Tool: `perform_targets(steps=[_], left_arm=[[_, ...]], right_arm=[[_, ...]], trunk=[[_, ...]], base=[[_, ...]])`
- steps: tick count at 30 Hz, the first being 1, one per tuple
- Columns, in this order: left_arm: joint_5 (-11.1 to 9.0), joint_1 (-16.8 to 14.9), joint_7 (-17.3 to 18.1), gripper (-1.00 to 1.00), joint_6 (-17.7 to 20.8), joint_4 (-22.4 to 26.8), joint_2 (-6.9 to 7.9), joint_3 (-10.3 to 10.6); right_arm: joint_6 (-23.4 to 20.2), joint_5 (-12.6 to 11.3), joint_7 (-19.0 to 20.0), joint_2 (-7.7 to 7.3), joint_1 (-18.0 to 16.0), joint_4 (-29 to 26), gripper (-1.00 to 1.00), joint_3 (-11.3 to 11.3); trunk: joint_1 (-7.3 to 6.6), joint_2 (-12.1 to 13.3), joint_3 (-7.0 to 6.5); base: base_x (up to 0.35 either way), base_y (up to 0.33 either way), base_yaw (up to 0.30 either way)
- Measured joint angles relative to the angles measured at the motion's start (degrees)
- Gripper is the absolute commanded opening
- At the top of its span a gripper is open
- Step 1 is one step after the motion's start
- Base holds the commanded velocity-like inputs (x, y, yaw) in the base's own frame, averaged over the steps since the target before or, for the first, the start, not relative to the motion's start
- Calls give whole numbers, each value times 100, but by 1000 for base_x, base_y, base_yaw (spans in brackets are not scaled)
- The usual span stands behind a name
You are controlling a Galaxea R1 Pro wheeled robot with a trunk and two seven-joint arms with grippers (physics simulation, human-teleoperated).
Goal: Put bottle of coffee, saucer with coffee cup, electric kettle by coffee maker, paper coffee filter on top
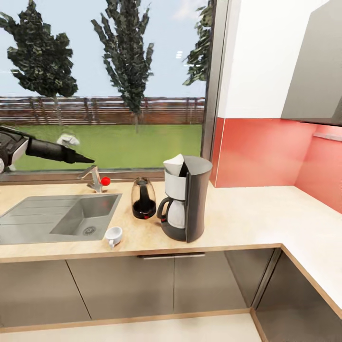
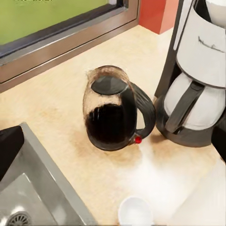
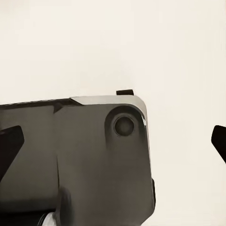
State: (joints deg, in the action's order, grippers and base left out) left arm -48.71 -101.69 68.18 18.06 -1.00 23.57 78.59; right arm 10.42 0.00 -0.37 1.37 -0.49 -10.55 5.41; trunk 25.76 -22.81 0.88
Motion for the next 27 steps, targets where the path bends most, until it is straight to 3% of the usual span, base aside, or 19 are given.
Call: perform_targets(steps=[3, 5, 6, 7, 8, 9, 11, 14, 15, 18, 19, 25, 27], left_arm=[[-151, 289, -96, 100, -359, -2, 130, 12], [-466, 579, -193, 100, -617, -4, 251, 20], [-702, 765, -278, 100, -807, -3, 323, 27], [-1453, 1252, -526, 100, -1547, 3, 453, -78], [-1613, 1558, -566, 100, -1740, -1, 476, 47], [-1674, 1606, -580, 100, -1817, -1, 481, -15], [-1820, 1989, -732, 100, -2047, -3, 508, 3], [-1953, 2429, -1138, 100, -2450, -1, 536, -3], [-2063, 2591, -1338, 100, -2716, 2, 541, 2], [-2417, 2879, -1534, 100, -3025, 4, 544, -17], [-2657, 3117, -1591, 100, -3141, -2, 546, 10], [-3122, 3770, -1938, 100, -3751, 2, 547, 5], [-3396, 4201, -1997, 100, -3906, 4, 546, 25]], right_arm=[[0, 0, 0, 0, 0, -2, 100, 2], [0, 0, 0, 0, 0, -3, 100, 3], [0, 0, 0, 0, 0, -3, 100, 3], [0, 0, 0, 0, 0, -4, 100, 4], [0, 0, 0, 0, 0, -3, 100, 3], [0, 0, 0, 0, 0, -2, 100, 3], [0, 0, 0, 3, 0, 2, 100, -3], [0, 0, -1, 3, 0, 5, 100, -7], [0, 0, -1, 6, 0, 5, 100, -7], [0, 0, 0, 6, 0, 5, 100, -8], [0, 0, 0, 8, 0, 7, 100, -8], [0, 0, -1, 9, -1, 14, 100, -17], [0, 0, -1, 9, -1, 14, 100, -23]], trunk=[[-1, -1, 0], [-1, 0, 1], [-1, 0, 1], [-3, -6, -1], [2, 5, 2], [0, -1, 0], [3, 2, 0], [3, 0, 0], [3, 0, 1], [3, 0, 0], [2, -1, 1], [0, -1, 0], [0, 0, 1]], base=[[-10, 0, 117], [-3, 0, 222], [0, 0, 268], [-34, 0, 271], [-74, 0, 272], [-194, 0, 275], [-243, 0, 276], [-305, 23, 277], [-326, 72, 277], [-330, 90, 277], [-303, 76, 277], [-161, 16, 277], [-22, 2, 277]])
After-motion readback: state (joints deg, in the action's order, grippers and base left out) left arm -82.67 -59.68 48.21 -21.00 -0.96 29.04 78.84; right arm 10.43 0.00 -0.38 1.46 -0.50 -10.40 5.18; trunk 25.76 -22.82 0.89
